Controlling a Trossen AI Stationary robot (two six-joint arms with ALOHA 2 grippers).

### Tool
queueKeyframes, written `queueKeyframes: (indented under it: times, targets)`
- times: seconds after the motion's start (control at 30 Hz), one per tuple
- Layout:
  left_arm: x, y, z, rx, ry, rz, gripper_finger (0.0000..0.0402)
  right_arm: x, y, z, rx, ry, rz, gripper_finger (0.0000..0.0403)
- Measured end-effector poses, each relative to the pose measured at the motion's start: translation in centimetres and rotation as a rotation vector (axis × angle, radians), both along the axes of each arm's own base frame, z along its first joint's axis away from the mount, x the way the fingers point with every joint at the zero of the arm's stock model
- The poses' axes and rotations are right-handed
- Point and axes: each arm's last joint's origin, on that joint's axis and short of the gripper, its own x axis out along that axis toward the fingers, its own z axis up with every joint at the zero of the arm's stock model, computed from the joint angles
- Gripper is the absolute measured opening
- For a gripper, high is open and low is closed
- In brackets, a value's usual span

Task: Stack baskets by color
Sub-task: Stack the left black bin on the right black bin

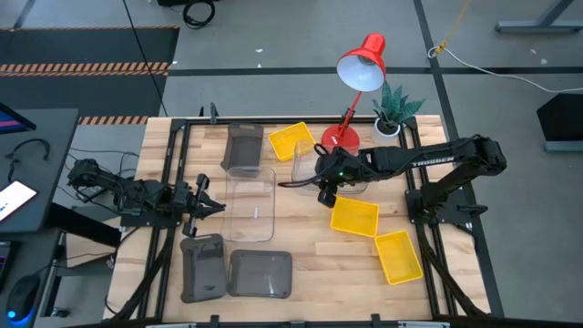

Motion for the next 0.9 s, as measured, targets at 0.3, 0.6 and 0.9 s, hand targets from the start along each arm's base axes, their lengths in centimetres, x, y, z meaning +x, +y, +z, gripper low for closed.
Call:
queueKeyframes:
  times: [0.3, 0.6, 0.9]
  targets:
    - [0.0, 0.0, 0.0, -0.001, 0.0, 0.0, 0.0036, 1.7, 1.0, 2.9, -0.058, -0.269, 0.026, 0.0162]
    - [0.0, 0.0, 0.0, 0.0, 0.0, 0.0, 0.0028, 2.8, 2.7, 5.3, -0.057, -0.538, 0.109, 0.0162]
    - [0.0, 0.0, 0.0, -0.001, -0.002, 0.0, 0.0037, 3.9, 5.5, 3.7, -0.057, -0.513, 0.195, 0.0162]
